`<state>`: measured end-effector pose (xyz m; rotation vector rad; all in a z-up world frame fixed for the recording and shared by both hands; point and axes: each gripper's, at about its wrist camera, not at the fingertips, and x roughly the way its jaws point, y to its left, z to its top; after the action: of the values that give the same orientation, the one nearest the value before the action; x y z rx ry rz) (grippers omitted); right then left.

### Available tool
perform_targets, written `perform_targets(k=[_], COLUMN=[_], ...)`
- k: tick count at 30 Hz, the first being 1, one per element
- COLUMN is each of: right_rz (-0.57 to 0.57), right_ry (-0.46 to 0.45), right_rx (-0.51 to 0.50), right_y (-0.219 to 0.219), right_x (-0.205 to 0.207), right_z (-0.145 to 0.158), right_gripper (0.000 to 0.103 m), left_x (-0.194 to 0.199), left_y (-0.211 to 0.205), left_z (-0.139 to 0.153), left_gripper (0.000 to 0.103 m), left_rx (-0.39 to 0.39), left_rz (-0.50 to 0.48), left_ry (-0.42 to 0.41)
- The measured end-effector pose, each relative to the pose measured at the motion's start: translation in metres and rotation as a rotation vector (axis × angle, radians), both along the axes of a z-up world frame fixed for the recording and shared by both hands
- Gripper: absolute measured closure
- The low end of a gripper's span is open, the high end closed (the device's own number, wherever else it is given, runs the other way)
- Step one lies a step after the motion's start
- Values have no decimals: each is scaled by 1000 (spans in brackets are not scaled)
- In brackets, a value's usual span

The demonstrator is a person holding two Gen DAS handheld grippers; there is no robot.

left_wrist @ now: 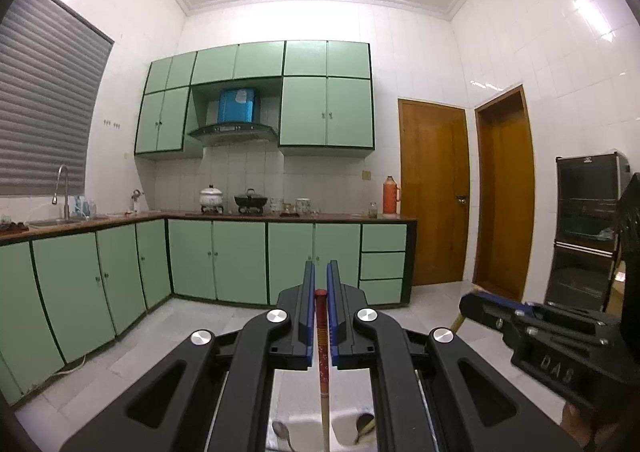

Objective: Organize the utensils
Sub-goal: 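Lift both held chopsticks and carry them toward the white holder, then lower both chopsticks into the white holder and open both tools, then move both open tools back to the remaining chopsticks on the mat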

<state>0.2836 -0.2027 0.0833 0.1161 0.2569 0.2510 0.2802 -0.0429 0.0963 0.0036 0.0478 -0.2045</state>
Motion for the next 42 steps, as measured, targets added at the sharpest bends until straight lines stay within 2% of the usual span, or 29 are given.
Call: perform_targets(k=[5,8,14,18,22,27,31,35,37,42], right_rz=[-12,-14,9,15,0,-31,-55,-79,-94,-112], right_ry=[34,67,157,196,181,133,101,89,101,169], right_rx=[-12,-16,5,23,25,8,8,-6,-14,-26], right_y=[0,1,0,0,1,-7,-19,-29,-32,-33], right_x=[34,53,82,86,76,50,20,-20,-38,-82], right_z=[-17,-33,-65,-79,-77,-68,-67,-79,-90,-128], right_gripper=[97,97,94,92,79,68,52,37,34,21], left_x=[32,53,89,94,79,50,12,-27,-45,-79], left_y=[-3,0,7,17,21,26,29,32,33,34], left_z=[-19,-37,-76,-92,-86,-69,-63,-73,-85,-123], left_gripper=[97,97,97,86,85,70,62,55,51,42], left_rx=[-2,-17,-2,-15,-9,-1,20,21,24,33], left_rz=[20,22,21,19,22,18,10,1,-2,-14], left_ry=[2,35,189,259,248,218,196,212,237,339])
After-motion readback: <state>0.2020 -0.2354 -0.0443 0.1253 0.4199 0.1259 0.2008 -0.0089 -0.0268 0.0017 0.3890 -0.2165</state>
